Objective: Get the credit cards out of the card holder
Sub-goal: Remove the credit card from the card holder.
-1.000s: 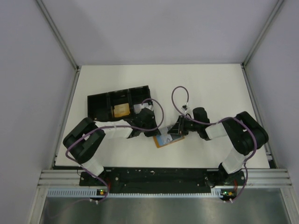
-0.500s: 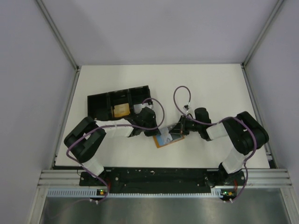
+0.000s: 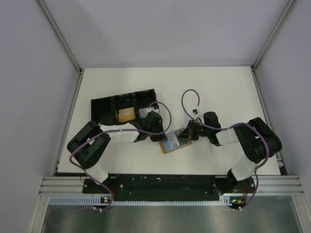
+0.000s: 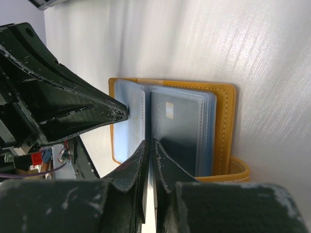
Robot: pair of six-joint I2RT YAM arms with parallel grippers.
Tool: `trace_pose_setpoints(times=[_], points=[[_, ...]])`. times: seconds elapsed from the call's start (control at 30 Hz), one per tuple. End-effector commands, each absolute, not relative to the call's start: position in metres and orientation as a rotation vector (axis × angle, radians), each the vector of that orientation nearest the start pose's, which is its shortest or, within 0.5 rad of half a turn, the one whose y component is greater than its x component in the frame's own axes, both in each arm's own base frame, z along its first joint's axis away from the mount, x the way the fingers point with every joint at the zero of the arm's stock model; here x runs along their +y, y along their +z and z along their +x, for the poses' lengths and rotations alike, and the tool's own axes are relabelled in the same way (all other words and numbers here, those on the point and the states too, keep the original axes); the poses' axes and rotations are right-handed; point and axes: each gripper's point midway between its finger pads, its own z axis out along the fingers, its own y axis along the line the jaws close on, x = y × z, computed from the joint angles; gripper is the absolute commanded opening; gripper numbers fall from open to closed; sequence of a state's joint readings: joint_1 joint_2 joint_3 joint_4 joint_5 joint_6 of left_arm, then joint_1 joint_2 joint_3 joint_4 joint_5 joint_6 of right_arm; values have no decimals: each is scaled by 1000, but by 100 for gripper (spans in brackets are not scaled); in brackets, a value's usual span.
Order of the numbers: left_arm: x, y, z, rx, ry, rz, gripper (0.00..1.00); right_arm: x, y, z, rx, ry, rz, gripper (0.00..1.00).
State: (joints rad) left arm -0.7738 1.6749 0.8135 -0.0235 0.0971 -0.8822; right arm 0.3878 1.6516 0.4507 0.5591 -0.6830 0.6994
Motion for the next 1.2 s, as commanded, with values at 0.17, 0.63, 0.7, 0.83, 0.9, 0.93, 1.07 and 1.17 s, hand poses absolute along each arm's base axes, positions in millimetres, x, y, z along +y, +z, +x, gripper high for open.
trace_pose_setpoints(times=[0.17,0.63,0.7,0.83,0.9,0.93,1.07,1.17], points=[[-255,-34,213,2826,-458,-73,4,252,43,252,2311,1416,-100,9],[-256,-33,213,2825,-464,-70,4,261,38,250,2322,1470,-119,8],[-256,-34,213,2825,-465,-72,4,261,38,250,2322,1469,-124,6],[-256,-34,213,2827,-464,-67,3,262,37,250,2325,1473,-126,4],[-257,-34,213,2828,-466,-67,3,263,37,249,2324,1483,-132,3],[-257,-35,212,2831,-465,-67,3,264,38,249,2323,1489,-138,3],[-257,-35,212,2831,-465,-67,2,263,38,251,2318,1470,-140,0],[-256,-35,211,2835,-460,-63,2,249,36,258,2334,1378,-103,0]])
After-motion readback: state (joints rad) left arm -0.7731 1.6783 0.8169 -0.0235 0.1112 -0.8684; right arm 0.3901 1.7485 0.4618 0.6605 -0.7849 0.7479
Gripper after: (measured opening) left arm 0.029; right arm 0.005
